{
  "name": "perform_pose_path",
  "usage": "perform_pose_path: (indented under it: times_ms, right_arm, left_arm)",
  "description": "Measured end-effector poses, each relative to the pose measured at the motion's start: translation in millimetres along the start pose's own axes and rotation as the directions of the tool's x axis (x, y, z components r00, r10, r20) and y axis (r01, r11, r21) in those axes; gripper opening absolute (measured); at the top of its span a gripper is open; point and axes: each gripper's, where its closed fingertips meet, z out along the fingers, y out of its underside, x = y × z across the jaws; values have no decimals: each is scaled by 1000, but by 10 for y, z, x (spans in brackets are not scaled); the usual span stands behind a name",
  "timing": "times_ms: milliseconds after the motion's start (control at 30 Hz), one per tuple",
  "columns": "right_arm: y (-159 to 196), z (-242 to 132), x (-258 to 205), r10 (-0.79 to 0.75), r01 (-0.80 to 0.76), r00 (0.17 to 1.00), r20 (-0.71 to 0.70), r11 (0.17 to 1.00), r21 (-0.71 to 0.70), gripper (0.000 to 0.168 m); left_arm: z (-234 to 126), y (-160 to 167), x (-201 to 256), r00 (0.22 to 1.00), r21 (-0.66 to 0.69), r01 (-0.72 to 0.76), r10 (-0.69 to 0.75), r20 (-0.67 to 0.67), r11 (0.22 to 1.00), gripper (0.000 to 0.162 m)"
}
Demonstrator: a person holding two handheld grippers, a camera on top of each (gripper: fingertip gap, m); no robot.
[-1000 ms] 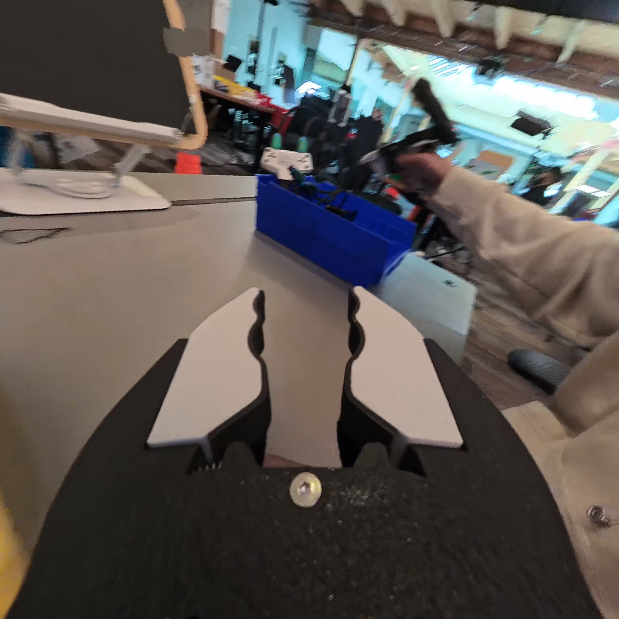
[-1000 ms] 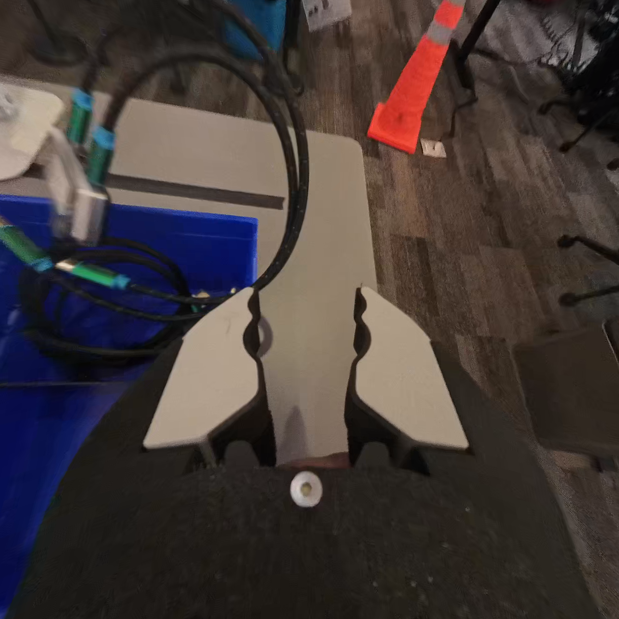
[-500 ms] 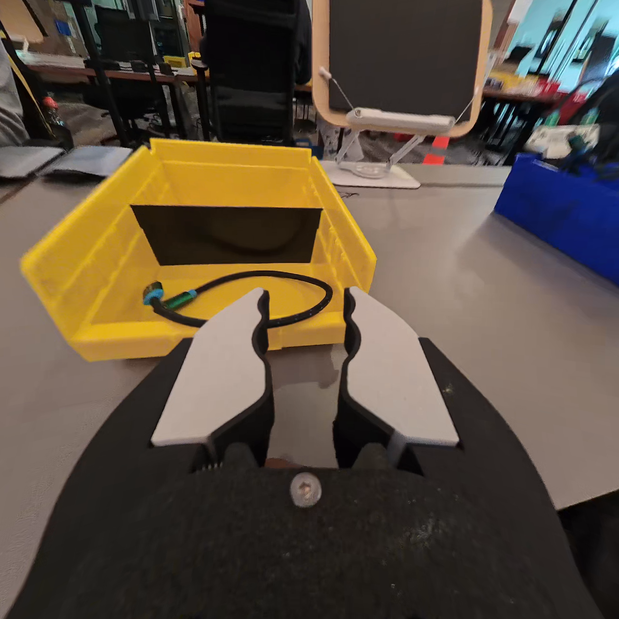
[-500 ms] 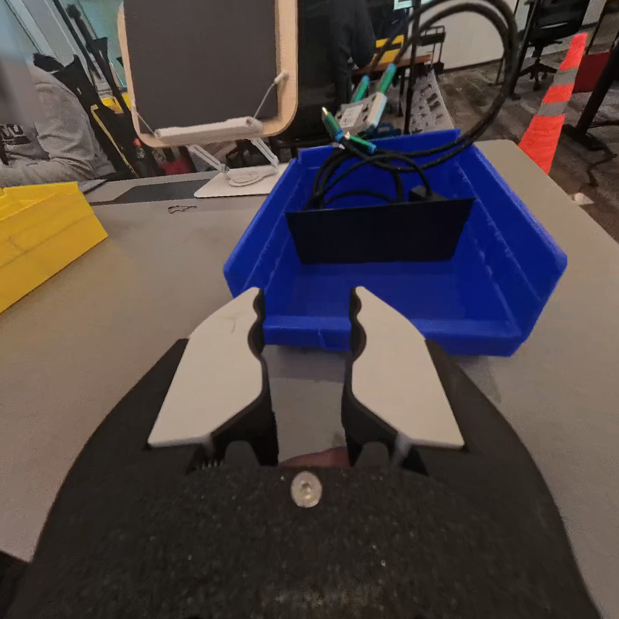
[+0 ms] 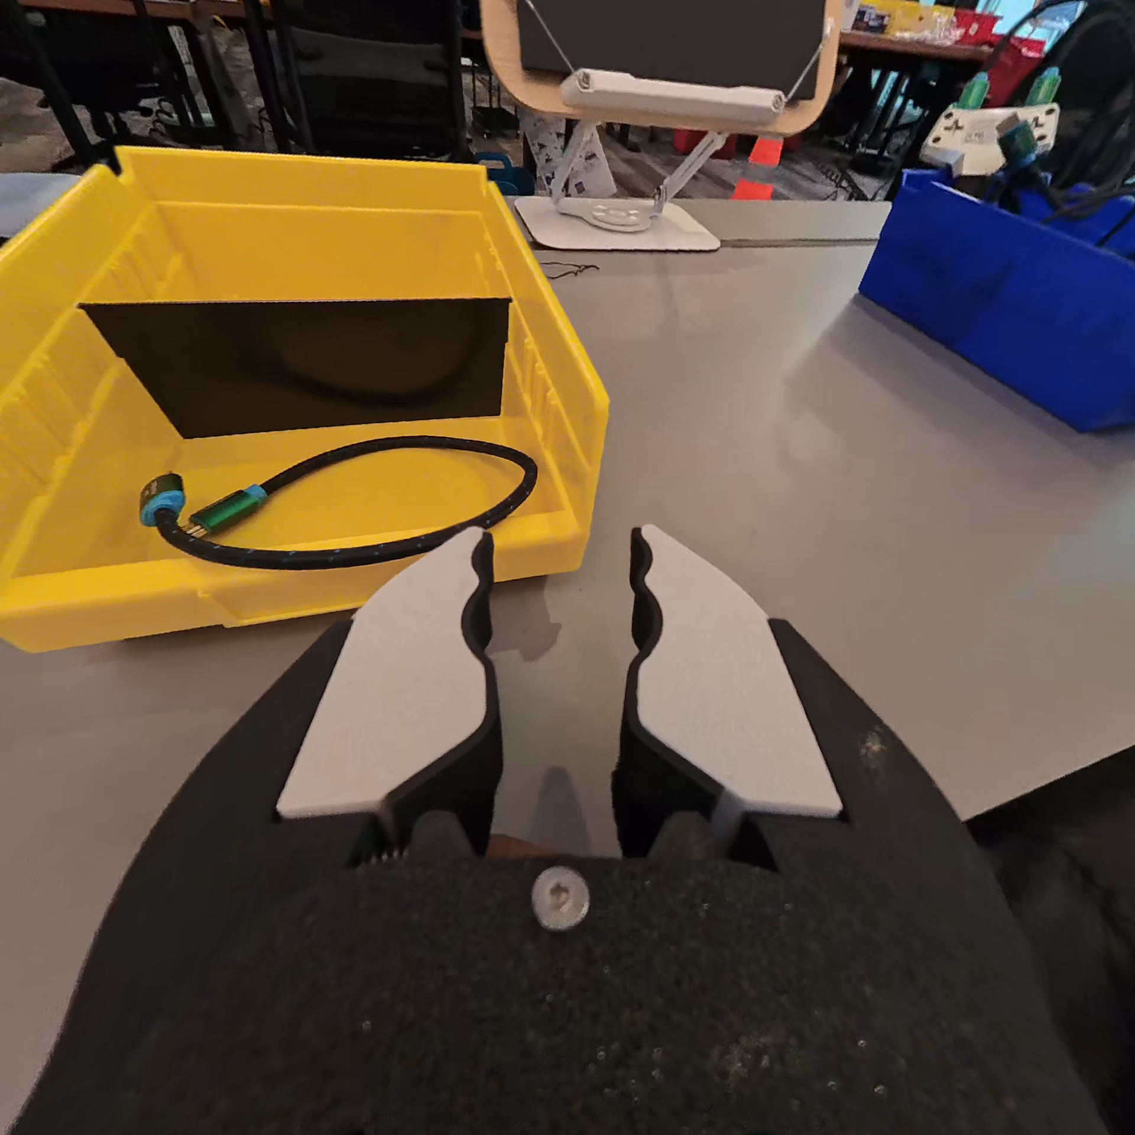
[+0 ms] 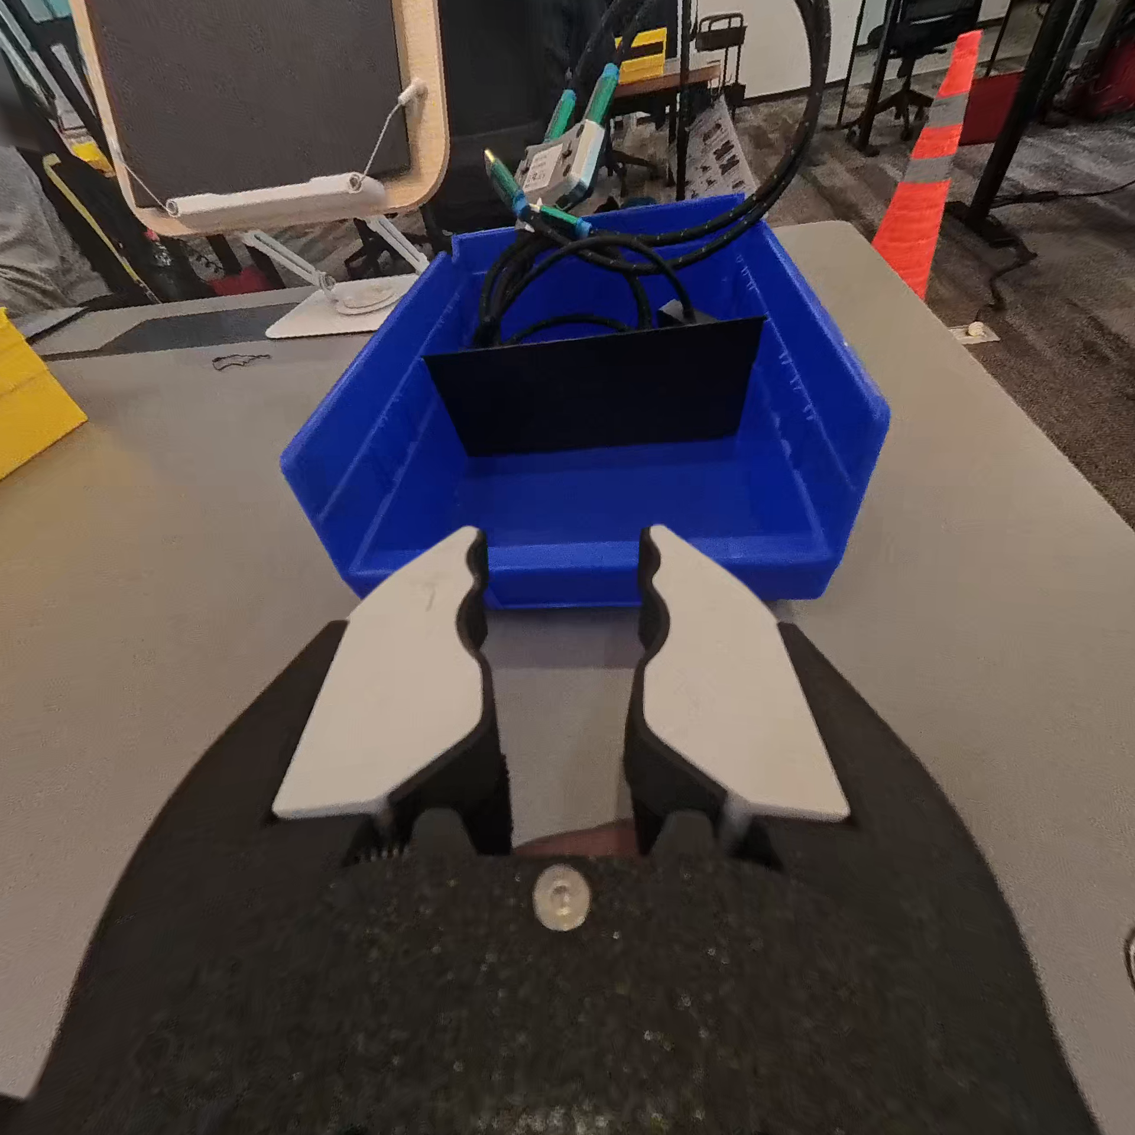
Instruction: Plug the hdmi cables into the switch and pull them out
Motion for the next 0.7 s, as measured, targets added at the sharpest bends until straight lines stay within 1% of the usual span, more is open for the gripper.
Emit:
perform_pose_path:
  times_ms: [100, 133, 167, 233, 267, 300, 333, 400, 433, 500, 533, 600, 633, 700]
  right_arm:
    - [-37, 46, 1, -30, 30, 1000, -5, 1000, 7, 48]
    - [-45, 70, -65, -58, 58, 998, 15, 998, 12, 50]
    - [-40, 102, -206, -89, 88, 994, 65, 996, 14, 53]
    - [52, 202, -655, -129, 135, 966, 223, 991, -10, 54]
    - [120, 286, -850, -142, 156, 953, 266, 987, -33, 59]
    - [182, 402, -987, -154, 177, 949, 274, 982, -61, 65]
    - [244, 524, -1093, -164, 197, 948, 273, 976, -97, 66]
    - [317, 701, -1249, -143, 190, 957, 254, 967, -170, 63]
    - [313, 726, -1334, -126, 175, 959, 255, 968, -179, 67]
    - [332, 708, -1582, -89, 152, 943, 319, 972, -179, 81]
    - [359, 663, -1696, -96, 172, 927, 362, 968, -182, 78]
    - [366, 507, -1876, -108, 203, 889, 445, 964, -172, 58]
    - [304, 419, -1913, -108, 192, 882, 459, 971, -140, 54]
    - [137, 252, -1836, -119, 168, 893, 433, 983, -77, 56]
  left_arm:
    - [-27, 41, 66, 999, -12, -31, 31, -8, 999, 42]
    - [-46, 41, 81, 999, -8, -44, 44, -6, 999, 42]
    - [-66, 32, 99, 998, -1, -55, 55, -4, 998, 42]
    - [-102, 4, 154, 997, 17, -75, 75, -9, 997, 42]
    - [-119, -23, 185, 996, 32, -86, 86, -10, 996, 42]
    - [-131, -55, 232, 996, 50, -92, 93, -16, 994, 42]
    - [-133, -81, 296, 995, 63, -92, 94, -30, 994, 42]
    - [-101, -102, 454, 995, 63, -76, 80, -59, 995, 42]
    - [-73, -107, 554, 995, 58, -65, 69, -72, 996, 42]
    - [15, -139, 880, 989, 58, -41, 48, -139, 998, 55]
    - [74, -159, 1101, 980, 58, -37, 48, -194, 998, 63]
    - [231, -184, 1607, 947, 49, -63, 75, -314, 997, 69]
    - [330, -190, 1852, 930, 35, -87, 93, -356, 996, 72]
    - [563, -232, 2310, 900, 16, -142, 136, -414, 990, 74]
